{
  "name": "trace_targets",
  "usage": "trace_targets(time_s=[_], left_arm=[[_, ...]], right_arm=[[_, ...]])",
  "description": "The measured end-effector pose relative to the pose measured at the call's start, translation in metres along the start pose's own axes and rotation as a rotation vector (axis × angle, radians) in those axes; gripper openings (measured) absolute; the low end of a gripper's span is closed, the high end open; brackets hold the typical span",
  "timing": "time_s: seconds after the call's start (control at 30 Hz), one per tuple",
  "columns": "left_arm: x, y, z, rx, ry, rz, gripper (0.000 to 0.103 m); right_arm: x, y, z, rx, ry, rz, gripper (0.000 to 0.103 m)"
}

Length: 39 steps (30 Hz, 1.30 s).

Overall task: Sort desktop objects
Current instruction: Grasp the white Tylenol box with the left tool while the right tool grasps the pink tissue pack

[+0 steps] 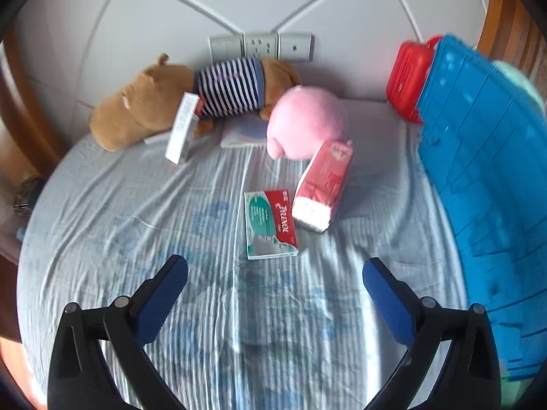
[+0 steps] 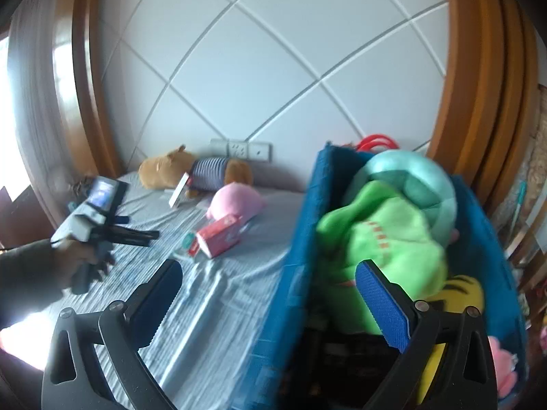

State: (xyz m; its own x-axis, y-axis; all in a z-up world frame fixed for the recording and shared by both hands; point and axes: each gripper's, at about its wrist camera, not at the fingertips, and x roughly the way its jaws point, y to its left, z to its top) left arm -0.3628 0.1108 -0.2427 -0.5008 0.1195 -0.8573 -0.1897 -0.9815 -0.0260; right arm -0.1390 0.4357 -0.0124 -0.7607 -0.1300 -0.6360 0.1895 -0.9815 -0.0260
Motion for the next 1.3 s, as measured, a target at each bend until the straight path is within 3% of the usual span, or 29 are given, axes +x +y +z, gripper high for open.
trace_targets(time_s=[0.27, 0.4, 0.43, 0.47, 0.53, 0.57, 0.6, 0.63, 0.87, 1.07, 1.3], left_arm=[[0.146, 0.007, 0.008, 0.041, 0.113, 0.004, 0.103], [0.172, 0.005, 0.004, 0.064, 0.129, 0.001, 0.103], [0.175, 0.004, 0.004, 0.069, 0.126, 0.0, 0.092], [0.171, 0.004, 0.002, 0.063, 0.107, -0.01, 0.074], [0.161, 0.008, 0.0, 0.046, 0.093, -0.017, 0.065], [0.156, 0.01, 0.0, 0.037, 0.089, -0.019, 0.048], [0.151, 0.014, -0.002, 0.027, 0.085, -0.015, 0.023], [0.142, 0.019, -0.004, 0.017, 0.075, -0.013, 0.02], [0.108, 0.048, -0.022, -0.003, 0.049, -0.058, 0.019], [0.076, 0.084, -0.034, -0.033, -0.012, -0.047, 0.019], [0.053, 0.126, -0.047, -0.092, -0.059, -0.025, 0.019]], right_arm=[[0.047, 0.048, -0.01, 0.04, 0.088, -0.063, 0.103], [0.067, 0.055, -0.017, 0.058, 0.136, -0.08, 0.103], [0.073, 0.056, -0.019, 0.063, 0.148, -0.083, 0.103], [0.078, 0.058, -0.021, 0.067, 0.16, -0.087, 0.103], [0.088, 0.059, -0.023, 0.076, 0.18, -0.09, 0.103], [0.094, 0.061, -0.021, 0.078, 0.187, -0.084, 0.103], [0.1, 0.062, -0.019, 0.078, 0.193, -0.077, 0.103], [0.108, 0.063, -0.017, 0.079, 0.199, -0.069, 0.103], [0.213, 0.077, 0.002, 0.149, 0.212, 0.015, 0.103], [0.327, 0.094, 0.007, 0.193, 0.239, -0.054, 0.103], [0.443, 0.098, 0.003, 0.354, 0.318, -0.107, 0.103]])
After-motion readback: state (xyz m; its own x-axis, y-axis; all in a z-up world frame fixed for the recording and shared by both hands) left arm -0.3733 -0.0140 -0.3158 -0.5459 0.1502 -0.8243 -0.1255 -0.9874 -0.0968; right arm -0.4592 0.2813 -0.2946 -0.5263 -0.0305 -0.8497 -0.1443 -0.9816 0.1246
